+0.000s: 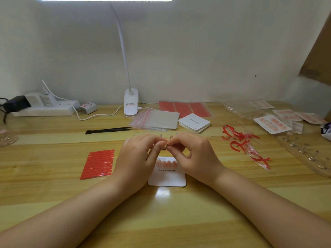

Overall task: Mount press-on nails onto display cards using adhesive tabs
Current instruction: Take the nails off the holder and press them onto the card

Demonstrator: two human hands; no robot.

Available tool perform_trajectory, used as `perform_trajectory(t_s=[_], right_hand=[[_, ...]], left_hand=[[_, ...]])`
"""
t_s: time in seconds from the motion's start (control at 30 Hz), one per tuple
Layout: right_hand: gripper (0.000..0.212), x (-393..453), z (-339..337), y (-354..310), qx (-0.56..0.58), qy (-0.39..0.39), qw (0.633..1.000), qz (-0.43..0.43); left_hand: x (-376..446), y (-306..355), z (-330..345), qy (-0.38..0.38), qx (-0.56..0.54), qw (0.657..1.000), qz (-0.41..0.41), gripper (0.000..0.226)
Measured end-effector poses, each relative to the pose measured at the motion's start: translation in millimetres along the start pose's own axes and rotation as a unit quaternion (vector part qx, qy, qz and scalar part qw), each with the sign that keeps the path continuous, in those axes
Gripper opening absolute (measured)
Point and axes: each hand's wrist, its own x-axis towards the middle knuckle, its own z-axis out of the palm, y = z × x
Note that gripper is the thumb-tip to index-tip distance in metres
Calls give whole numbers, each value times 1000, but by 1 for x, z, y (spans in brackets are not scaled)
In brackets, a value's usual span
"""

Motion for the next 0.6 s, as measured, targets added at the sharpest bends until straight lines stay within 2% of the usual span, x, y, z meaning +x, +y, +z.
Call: perform_trajectory(t_s=[0.2, 0.47, 0.6], right_hand=[[8, -1, 0, -1, -3, -9, 1000, 9], [7, -1, -1, -3, -3, -8, 1000, 16], [8, -1, -1, -4, 2, -11, 1000, 16]], left_hand=[[0, -1, -1, 10, -29, 999, 13, 22], [1, -3, -2, 38, -61, 997, 35, 32], [1, -4, -2, 67, -59, 994, 68, 25]])
